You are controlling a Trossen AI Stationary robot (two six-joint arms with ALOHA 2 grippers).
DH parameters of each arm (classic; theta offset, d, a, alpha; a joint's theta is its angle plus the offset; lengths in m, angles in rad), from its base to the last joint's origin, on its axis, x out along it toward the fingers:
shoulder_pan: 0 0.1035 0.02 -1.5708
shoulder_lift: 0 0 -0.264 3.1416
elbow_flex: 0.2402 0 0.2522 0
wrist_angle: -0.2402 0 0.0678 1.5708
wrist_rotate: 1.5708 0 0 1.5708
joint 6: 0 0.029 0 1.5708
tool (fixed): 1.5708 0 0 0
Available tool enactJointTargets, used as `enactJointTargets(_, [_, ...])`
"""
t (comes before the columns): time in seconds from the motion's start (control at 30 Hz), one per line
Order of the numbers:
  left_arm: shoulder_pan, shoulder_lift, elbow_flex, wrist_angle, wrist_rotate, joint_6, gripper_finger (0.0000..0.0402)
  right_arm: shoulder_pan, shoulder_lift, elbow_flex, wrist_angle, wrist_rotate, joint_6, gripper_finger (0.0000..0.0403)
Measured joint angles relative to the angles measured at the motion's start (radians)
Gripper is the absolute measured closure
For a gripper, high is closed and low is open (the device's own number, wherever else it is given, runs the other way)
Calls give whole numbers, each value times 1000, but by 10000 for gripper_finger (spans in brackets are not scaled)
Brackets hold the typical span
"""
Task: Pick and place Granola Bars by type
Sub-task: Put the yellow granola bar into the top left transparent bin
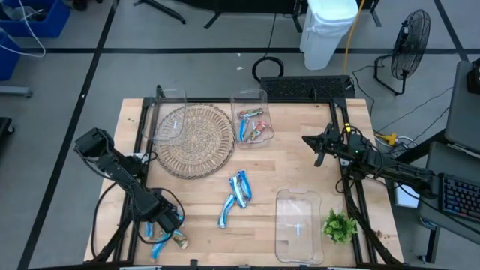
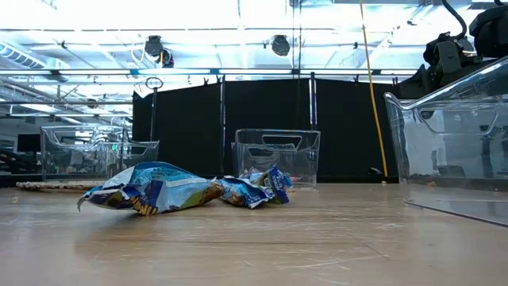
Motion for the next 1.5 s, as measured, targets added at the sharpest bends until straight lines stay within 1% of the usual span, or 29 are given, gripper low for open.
enactJointTargets(0.1, [-7,0,0,-2,1,-10,311,0,0,0,0,0,0,403])
enactJointTargets(0.27, [-8,0,0,-1,-45,-11,311,0,0,0,0,0,0,403])
enactJointTargets(0.4, [-7,23,0,1,-43,-1,311,0,0,0,0,0,0,403])
enactJointTargets(0.53, [-7,46,-17,50,-18,3,311,0,0,0,0,0,0,403])
enactJointTargets(0.77, [-11,47,-27,77,-16,7,312,0,0,0,0,0,0,403])
enactJointTargets(0.87, [-11,47,-28,86,-19,36,330,0,0,0,0,0,0,403])
enactJointTargets(1.0, [-11,47,-29,97,-21,47,388,0,0,0,0,0,0,403])
enactJointTargets(1.27, [-11,47,-27,95,-42,87,397,0,0,0,0,0,0,403])
enactJointTargets(1.33, [-8,47,-19,69,-51,102,399,0,0,0,0,0,0,403])
enactJointTargets(1.43, [-3,42,17,19,-90,137,399,0,0,0,0,0,0,403])
enactJointTargets(1.5, [2,30,52,-34,-148,151,399,0,0,0,0,0,0,403])
